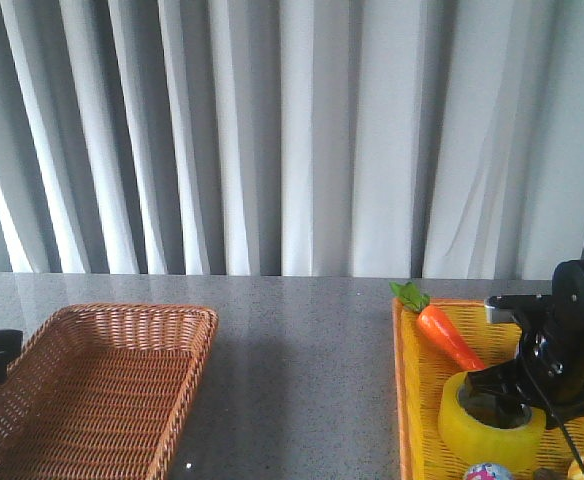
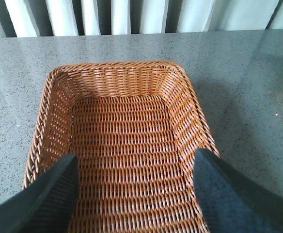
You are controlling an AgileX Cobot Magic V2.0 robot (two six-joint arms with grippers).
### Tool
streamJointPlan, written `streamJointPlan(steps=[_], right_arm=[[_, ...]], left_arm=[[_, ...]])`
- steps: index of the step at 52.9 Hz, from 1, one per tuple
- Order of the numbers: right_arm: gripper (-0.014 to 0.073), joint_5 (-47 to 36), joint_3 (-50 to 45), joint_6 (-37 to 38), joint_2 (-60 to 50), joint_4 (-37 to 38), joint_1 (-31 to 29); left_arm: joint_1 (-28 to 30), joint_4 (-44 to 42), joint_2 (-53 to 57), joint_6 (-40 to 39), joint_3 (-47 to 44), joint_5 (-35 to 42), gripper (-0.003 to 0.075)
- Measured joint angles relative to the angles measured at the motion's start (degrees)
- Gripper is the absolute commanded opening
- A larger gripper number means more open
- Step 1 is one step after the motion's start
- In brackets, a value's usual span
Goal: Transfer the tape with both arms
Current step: 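Grip the tape roll with the right gripper and lift it out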
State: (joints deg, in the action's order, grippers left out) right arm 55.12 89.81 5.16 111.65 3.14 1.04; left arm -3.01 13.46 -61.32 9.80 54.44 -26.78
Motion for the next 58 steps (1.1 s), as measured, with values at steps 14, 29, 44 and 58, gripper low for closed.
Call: streamJointPlan(steps=[14,29,44,58], right_arm=[[0.0048,-1.33,0.0,0.6,0.84,0.53,-0.13],[0.005,2.74,3.33,0.6,1.09,1.4,-0.13],[0.0069,8.24,14.83,0.38,-3.86,-0.71,-0.13],[0.0105,7.95,22.06,-7.2,-8.97,-7.58,7.77]], left_arm=[[0.0,0.0,0.0,0.0,0.0,-1.54,0.0373],[0.0,0.0,0.0,0.0,0.0,-1.55,0.0356],[0.0,0.0,0.0,0.0,0.0,-1.55,0.0356],[0.0,0.0,0.0,0.0,0.0,-1.55,0.0356]])
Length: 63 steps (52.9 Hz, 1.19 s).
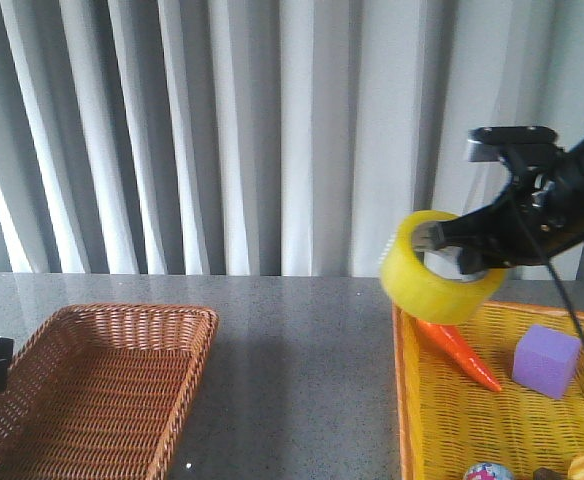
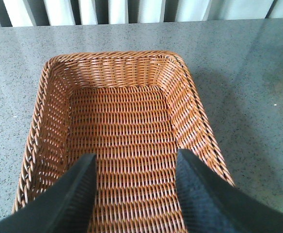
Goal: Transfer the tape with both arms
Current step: 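Grip the tape roll with the right gripper and lift it out, then lower the tape roll onto the table between the baskets, open right gripper, then raise the right gripper away from the tape roll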
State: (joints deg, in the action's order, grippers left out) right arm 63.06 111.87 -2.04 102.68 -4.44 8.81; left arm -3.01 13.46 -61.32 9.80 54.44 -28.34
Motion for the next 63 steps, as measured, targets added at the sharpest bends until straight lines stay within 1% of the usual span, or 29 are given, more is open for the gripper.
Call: streamJointPlan(steps=[9,15,19,26,38,44,50,59,63], right_arm=[[0.0111,-1.48,0.3,-0.68,2.88,0.45,10.99],[0.0114,-1.84,0.3,0.26,7.43,3.91,16.68],[0.0115,-1.84,0.3,2.36,10.38,6.75,19.03],[0.0115,-1.84,0.3,6.35,14.47,9.55,19.64],[0.0123,-1.67,0.3,7.36,18.72,10.92,18.79],[0.0151,-1.86,0.3,7.53,20.66,10.92,18.78],[0.0223,-2.29,0.53,7.53,22.18,10.87,18.78],[0.0372,-1.55,3.04,7.53,23.49,10.86,18.78],[0.0424,-1.13,4.3,7.53,23.49,10.74,18.78]], left_arm=[[0.0,0.0,0.0,0.0,0.0,0.0,0.0356],[0.0,0.0,0.0,0.0,0.0,0.0,0.0356],[0.0,0.0,0.0,0.0,0.0,-0.46,0.0356],[0.0,0.0,0.0,0.0,0.0,-1.13,0.0356],[0.0,0.0,0.0,0.0,0.0,-1.45,0.0356],[0.0,0.0,0.0,0.0,0.0,-1.76,0.0356],[0.0,0.0,0.0,0.0,0.0,-1.82,0.0356],[0.0,0.0,0.0,0.0,0.0,-1.83,0.0356],[0.0,0.0,0.0,0.0,0.0,-1.89,0.0356]])
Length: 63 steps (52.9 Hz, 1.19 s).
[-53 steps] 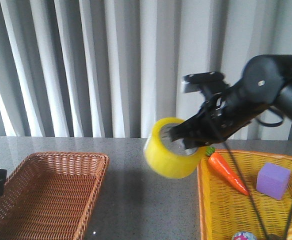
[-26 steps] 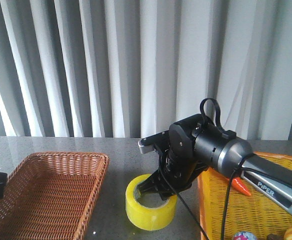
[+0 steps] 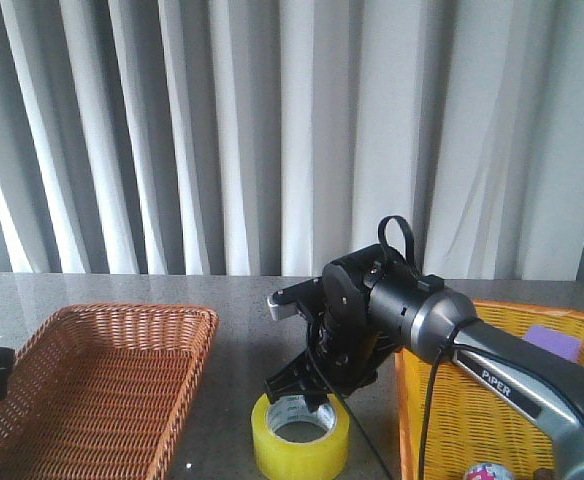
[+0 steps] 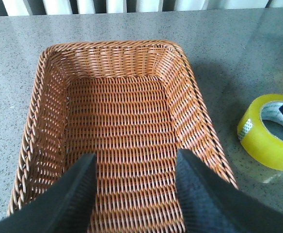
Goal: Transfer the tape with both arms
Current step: 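Raise the right gripper away from the tape roll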
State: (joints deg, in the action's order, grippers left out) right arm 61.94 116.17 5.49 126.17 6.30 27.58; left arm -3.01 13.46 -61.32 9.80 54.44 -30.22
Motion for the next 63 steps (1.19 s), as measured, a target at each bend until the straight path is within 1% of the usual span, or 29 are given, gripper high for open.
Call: streamJointPlan(steps=[5,13,23,29,34,39,43,46,52,56,57,58,59,61,63], right_arm=[[0.0456,1.16,2.26,0.0,0.0,0.0,0.0],[0.0456,3.78,6.14,0.08,-1.22,0.83,0.0],[0.0455,3.04,7.22,0.24,-9.39,5.21,-0.33],[0.0455,3.18,7.43,0.52,-16.36,6.58,-3.02],[0.0438,4.08,7.43,1.41,-21.73,6.18,-8.26],[0.0383,5.14,7.43,1.66,-25.97,4.25,-14.44],[0.0307,4.98,5.88,1.71,-29.47,2.6,-19.85],[0.0243,3.94,2.8,1.71,-32.7,1.89,-23.38],[0.0101,-0.41,-7.66,0.32,-39.87,1.0,-29.15],[0.0024,-4.45,-15.04,-0.72,-44.22,0.7,-31.06],[-0.0004,-6.0,-18.08,-1.12,-45.43,0.63,-31.4],[-0.0015,-7.69,-19.6,-1.36,-46.22,0.59,-31.56],[-0.0015,-9.51,-22.65,-1.67,-47.81,0.59,-31.75],[-0.0011,-12.03,-25.67,-1.82,-49.89,0.59,-31.9],[-0.0009,-16.62,-30.0,-2.03,-51.99,0.59,-31.98]], left_arm=[[0.0,0.0,0.0,0.0,0.0,-0.06,0.0356],[0.0,0.0,0.0,0.0,0.0,-0.48,0.0356],[-0.07,0.0,0.0,0.0,0.0,-0.48,0.0356],[-0.33,0.0,0.0,0.0,0.0,-0.22,0.0356],[-1.42,-0.14,0.0,0.07,0.0,0.65,0.0356],[-3.24,-0.14,0.0,0.32,0.0,1.4,0.0356],[-4.35,-0.14,0.0,0.45,0.0,1.82,0.0356],[-5.02,-0.14,-0.21,0.5,0.0,2.02,0.0356],[-5.8,0.98,-1.22,0.5,0.0,2.61,0.0356],[-5.82,2.78,-2.0,0.5,0.0,2.97,0.0356],[-5.82,3.37,-2.1,0.5,0.0,3.14,0.0356],[-5.82,3.96,-2.34,0.5,0.0,3.21,0.0356],[-5.82,4.5,-2.54,0.61,0.0,3.27,0.0356],[-5.82,5.51,-2.72,1.02,0.0,3.71,0.0356],[-5.82,6.33,-2.98,1.47,0.0,4.1,0.0356]])
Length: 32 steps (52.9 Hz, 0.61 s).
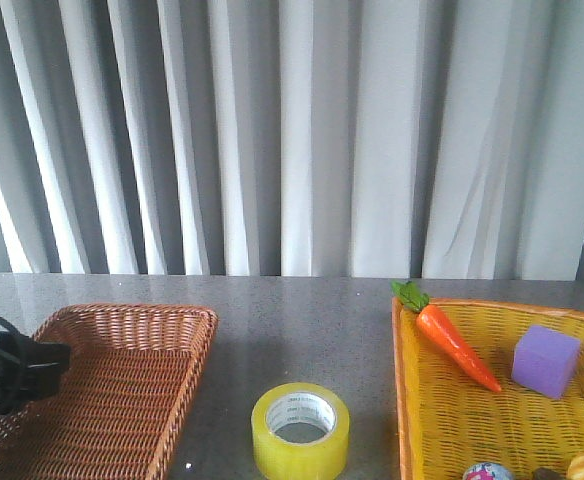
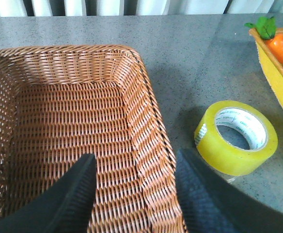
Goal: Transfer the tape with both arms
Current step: 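Raise the right gripper away from the tape roll, then move the left gripper over the tape roll and lower onto it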
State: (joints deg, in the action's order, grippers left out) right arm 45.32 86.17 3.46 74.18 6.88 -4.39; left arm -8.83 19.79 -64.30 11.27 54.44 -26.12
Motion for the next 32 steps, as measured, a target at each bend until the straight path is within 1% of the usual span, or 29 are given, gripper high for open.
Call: streamJointPlan(steps=[6,11,16,21,32], right_arm=[[-0.0009,-9.45,-10.17,-0.01,-6.4,-0.17,-0.01],[-0.0009,-13.37,-15.48,-0.01,-9.53,-0.17,-0.01],[-0.0008,-14.35,-18.44,-0.07,-10.34,0.02,-0.01],[-0.0008,-14.39,-20.39,-0.13,-10.34,0.33,-0.01],[-0.0008,-14.05,-22.32,-0.13,-10.34,0.43,-0.01]], left_arm=[[0.0,3.81,-0.62,2.96,0.0,0.67,0.0356],[-1.17,7.69,-1.15,7.61,0.0,1.94,0.0356],[-4.26,11.32,-2.37,14.16,0.38,3.62,0.0356],[-7.87,13.06,-5.32,18.2,3.51,3.29,0.0356],[-13.45,13.74,-16.63,16.4,17.98,-1.77,0.0356]])
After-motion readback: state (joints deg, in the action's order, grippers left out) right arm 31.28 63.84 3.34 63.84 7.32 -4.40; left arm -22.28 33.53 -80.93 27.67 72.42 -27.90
